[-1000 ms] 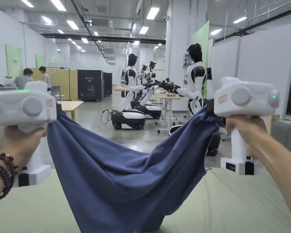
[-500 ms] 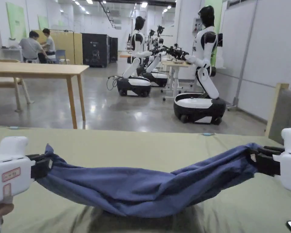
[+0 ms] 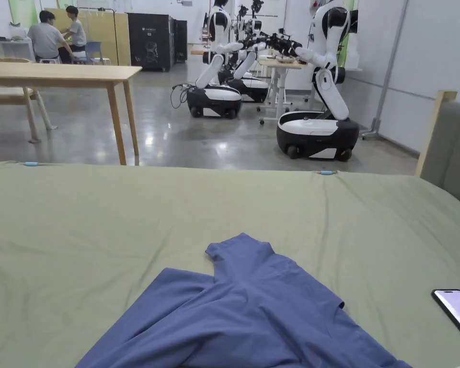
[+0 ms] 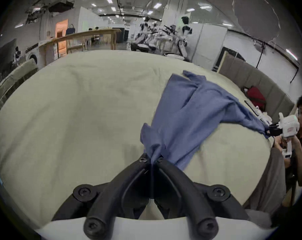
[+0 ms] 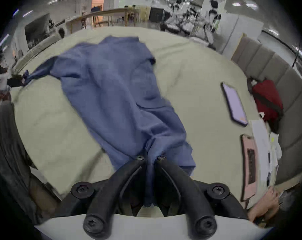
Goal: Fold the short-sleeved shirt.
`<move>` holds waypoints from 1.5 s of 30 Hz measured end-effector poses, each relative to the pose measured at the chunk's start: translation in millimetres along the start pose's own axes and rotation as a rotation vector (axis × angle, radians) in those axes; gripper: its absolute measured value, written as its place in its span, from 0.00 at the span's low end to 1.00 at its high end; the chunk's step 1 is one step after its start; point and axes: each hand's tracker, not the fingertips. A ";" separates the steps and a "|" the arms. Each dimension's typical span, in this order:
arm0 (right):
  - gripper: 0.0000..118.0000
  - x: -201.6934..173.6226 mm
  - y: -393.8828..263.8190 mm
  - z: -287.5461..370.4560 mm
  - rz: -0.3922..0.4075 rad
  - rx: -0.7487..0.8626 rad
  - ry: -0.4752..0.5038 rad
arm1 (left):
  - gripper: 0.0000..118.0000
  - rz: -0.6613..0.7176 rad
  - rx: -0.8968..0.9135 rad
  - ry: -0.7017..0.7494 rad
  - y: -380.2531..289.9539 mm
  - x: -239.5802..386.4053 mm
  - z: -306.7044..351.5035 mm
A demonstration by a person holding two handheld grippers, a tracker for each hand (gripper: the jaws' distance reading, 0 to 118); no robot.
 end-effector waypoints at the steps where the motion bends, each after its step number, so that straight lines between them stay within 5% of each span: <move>1: 0.05 3.1 1.6 -2.1 -0.033 0.012 0.011 | 0.00 -0.002 0.007 0.019 -1.9 2.3 -3.2; 3: 0.06 9.4 5.9 -0.6 -0.076 0.017 0.036 | 0.13 0.019 0.035 0.024 -6.6 -5.6 -10.3; 4: 0.09 10.9 3.7 4.2 -0.077 0.012 0.046 | 0.34 0.045 0.052 0.032 -6.2 -6.6 -11.9; 5: 0.22 12.3 2.7 6.3 -0.071 0.021 0.045 | 0.76 0.076 0.067 0.012 -4.9 -9.5 -13.1; 6: 0.44 11.8 1.0 10.3 -0.061 0.049 0.047 | 1.00 0.100 0.063 -0.022 -3.7 -13.0 -10.0; 8: 0.99 10.7 -5.6 35.2 -0.062 0.125 -0.018 | 0.98 0.225 0.091 -0.027 -1.0 -17.5 -3.9; 10: 0.98 11.1 -11.2 72.5 -0.130 0.213 0.026 | 0.98 0.218 0.025 -0.070 5.8 -17.8 23.5; 13: 0.96 -2.5 -26.9 149.5 -0.193 0.424 0.063 | 0.95 0.226 0.158 -0.059 -7.3 -12.6 83.2; 14: 0.85 -11.6 -33.7 174.8 -0.195 0.504 0.057 | 0.86 0.227 0.198 -0.041 -7.7 -2.4 107.4; 15: 0.64 -20.0 -39.3 191.9 -0.208 0.561 0.038 | 0.67 0.230 0.227 -0.038 -12.8 1.7 124.6; 17: 0.06 -38.9 -55.0 221.2 -0.250 0.664 0.025 | 0.00 0.225 0.288 -0.009 -28.7 14.7 159.9; 27: 0.01 -89.2 -42.1 238.4 -0.235 0.722 0.075 | 0.01 0.223 0.287 -0.001 -25.8 5.9 130.5; 28: 0.01 -88.6 -38.3 234.7 -0.228 0.717 0.074 | 0.14 0.226 0.279 -0.006 -20.1 0.0 118.1; 29: 0.01 -90.3 -35.8 232.8 -0.222 0.708 0.076 | 0.59 0.249 0.252 -0.027 -13.6 -6.6 100.9; 30: 0.01 -92.0 -34.5 231.0 -0.219 0.703 0.079 | 0.89 0.291 0.207 -0.035 -12.2 -29.8 76.5; 31: 0.01 -93.4 -34.0 229.5 -0.220 0.699 0.079 | 0.99 0.314 0.171 -0.066 -9.5 -41.8 59.9; 33: 0.01 -94.6 -32.1 226.3 -0.230 0.674 0.076 | 0.97 0.339 0.137 -0.128 -6.1 -63.4 31.8; 40: 0.01 -95.9 -30.2 219.6 -0.216 0.591 0.010 | 0.88 0.219 0.064 0.021 -2.0 -22.9 -3.5; 42: 0.01 -97.1 -28.3 216.6 -0.211 0.570 0.002 | 0.56 0.134 0.082 0.037 -4.6 -16.2 -3.5; 43: 0.01 -97.8 -26.8 214.9 -0.209 0.559 0.005 | 0.25 0.096 0.096 0.043 -8.1 -12.4 -3.2; 44: 0.01 -98.9 -25.3 213.3 -0.205 0.551 0.009 | 0.05 0.055 0.093 0.067 -11.7 -6.3 -4.7; 45: 0.01 -99.9 -23.7 211.3 -0.203 0.545 0.010 | 0.04 0.011 0.086 0.122 -15.0 0.0 -7.1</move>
